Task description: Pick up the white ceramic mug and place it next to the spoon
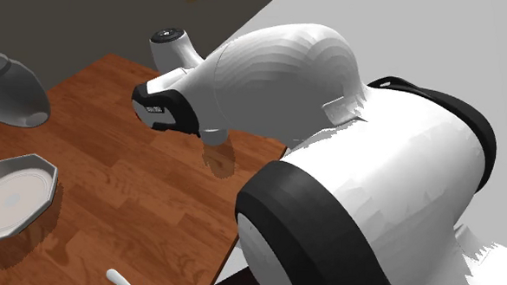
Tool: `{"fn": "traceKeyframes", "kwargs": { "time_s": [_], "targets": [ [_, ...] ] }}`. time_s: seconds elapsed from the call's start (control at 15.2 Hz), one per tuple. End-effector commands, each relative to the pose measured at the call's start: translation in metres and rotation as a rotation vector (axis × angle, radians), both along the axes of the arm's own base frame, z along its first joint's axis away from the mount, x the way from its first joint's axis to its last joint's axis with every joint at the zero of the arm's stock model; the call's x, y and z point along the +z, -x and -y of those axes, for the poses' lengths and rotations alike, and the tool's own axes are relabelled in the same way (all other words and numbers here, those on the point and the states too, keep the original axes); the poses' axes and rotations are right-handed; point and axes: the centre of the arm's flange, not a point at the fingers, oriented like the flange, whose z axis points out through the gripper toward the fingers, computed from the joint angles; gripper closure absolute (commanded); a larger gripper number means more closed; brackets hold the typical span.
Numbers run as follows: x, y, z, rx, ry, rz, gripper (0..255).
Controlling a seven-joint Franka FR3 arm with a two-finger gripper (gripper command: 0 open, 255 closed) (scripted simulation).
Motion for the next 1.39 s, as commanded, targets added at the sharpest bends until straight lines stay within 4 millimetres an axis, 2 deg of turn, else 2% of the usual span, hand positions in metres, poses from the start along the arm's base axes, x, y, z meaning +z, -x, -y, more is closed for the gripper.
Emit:
{"fn": "traceKeyframes", "kwargs": {
  "time_s": [0.0, 1.32],
  "targets": [
    [0.010, 0.001, 0.000, 0.000, 0.000, 0.000, 255],
    [0.116, 0.001, 0.000, 0.000, 0.000, 0.000, 255]
  ]
}}
